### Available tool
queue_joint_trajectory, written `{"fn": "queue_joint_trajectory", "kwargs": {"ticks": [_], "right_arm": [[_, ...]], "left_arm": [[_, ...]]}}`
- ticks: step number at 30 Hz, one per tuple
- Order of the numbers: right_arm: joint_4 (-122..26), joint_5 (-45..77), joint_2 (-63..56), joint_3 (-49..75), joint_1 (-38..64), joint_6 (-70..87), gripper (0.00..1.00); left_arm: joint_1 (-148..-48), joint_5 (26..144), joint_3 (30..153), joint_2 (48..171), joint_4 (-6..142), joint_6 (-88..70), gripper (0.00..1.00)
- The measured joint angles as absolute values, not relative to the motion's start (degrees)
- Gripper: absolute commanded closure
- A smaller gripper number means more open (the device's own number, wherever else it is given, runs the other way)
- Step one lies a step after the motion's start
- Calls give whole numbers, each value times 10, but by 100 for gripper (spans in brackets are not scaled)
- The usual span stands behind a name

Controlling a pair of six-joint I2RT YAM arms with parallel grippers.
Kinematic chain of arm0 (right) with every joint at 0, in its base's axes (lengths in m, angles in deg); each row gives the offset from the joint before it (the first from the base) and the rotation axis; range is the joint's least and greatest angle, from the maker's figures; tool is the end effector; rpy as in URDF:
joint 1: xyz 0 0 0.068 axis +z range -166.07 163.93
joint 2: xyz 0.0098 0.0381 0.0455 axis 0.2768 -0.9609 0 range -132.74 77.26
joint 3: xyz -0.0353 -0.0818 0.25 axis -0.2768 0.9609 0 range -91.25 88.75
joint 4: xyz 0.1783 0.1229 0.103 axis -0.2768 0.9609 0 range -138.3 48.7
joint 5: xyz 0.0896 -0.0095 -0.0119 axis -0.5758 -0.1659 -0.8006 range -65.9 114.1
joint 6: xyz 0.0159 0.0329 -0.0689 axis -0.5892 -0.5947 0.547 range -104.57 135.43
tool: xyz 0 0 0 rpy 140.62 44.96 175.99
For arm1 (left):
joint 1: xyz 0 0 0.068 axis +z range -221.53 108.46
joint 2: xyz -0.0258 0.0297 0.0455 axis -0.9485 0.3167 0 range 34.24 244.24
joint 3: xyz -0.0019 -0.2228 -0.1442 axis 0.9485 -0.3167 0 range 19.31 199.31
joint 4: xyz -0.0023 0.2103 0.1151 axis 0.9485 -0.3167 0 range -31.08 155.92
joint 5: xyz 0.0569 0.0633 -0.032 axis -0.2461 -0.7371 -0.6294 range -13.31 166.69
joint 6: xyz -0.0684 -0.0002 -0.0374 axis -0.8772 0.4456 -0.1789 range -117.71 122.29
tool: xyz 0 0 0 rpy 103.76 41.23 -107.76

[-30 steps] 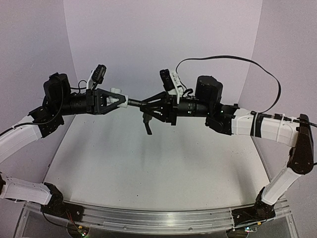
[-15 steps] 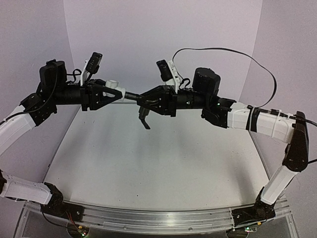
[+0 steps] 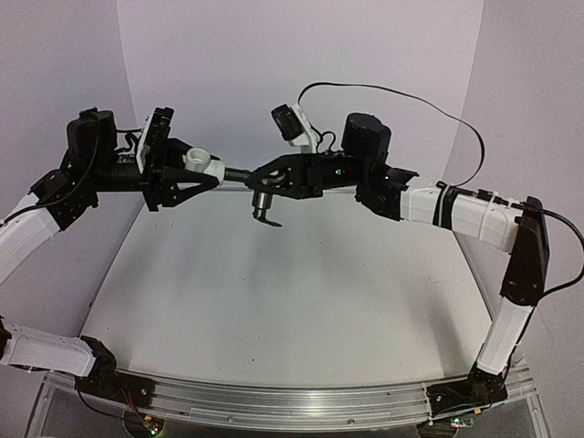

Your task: Install the water faucets

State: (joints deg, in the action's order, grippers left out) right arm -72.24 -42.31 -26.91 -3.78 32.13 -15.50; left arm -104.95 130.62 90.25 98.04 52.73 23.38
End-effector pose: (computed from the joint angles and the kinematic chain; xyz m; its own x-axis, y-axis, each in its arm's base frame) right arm 0.2280 0.3465 0.3975 -0.3384 -0.0698 -0.9384 -0.8408 -0.4254 0.3349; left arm 0.1640 -0.1727 0.4187 0.2760 0.0718 -0.9585 0.9602 0.0247 0.2783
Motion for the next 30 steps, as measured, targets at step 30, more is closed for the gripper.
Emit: {"fn": "queue_joint_trajectory", "kwargs": {"ticks": [30], "right_arm": [[-830,-632,-466,-259,290,-629,99]], "left_arm": [[-1038,1224,1153,1101,143,976,100]]}}
